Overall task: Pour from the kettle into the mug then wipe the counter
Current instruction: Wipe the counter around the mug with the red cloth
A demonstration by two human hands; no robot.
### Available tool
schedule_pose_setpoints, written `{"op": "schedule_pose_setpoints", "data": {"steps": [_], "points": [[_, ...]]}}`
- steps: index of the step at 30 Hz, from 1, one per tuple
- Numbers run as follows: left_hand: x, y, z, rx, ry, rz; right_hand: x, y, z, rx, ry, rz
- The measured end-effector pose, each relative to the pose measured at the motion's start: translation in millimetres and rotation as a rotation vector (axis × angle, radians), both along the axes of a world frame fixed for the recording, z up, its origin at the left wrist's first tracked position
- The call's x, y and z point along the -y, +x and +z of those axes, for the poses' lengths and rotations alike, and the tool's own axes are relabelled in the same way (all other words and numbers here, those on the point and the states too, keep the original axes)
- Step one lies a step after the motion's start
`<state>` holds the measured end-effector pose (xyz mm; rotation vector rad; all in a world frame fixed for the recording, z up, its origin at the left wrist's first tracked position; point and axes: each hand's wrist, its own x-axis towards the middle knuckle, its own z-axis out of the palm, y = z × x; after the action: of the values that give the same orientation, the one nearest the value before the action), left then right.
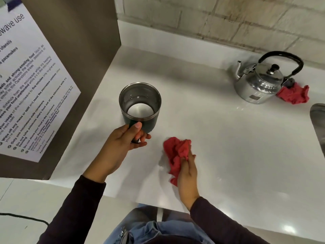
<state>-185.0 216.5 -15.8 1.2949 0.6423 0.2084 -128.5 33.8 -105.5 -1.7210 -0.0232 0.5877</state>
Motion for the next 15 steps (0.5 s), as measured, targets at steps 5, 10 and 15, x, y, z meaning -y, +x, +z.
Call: {"op": "schedule_pose_setpoints", "data": {"steps": [5, 10, 15], "points": [[-5, 0, 5, 0.029, -0.024, 0.015, -45, -10, -2, 0.373, -0.076, 0.386], [-11, -3, 9, 0.04, -0.025, 0.001, -61, -5, -17, 0.959, -0.569, 0.889], [-11, 2, 8, 0.013, 0.028, -0.02, -36, 9, -16, 1.014, -0.607, 0.968]]}}
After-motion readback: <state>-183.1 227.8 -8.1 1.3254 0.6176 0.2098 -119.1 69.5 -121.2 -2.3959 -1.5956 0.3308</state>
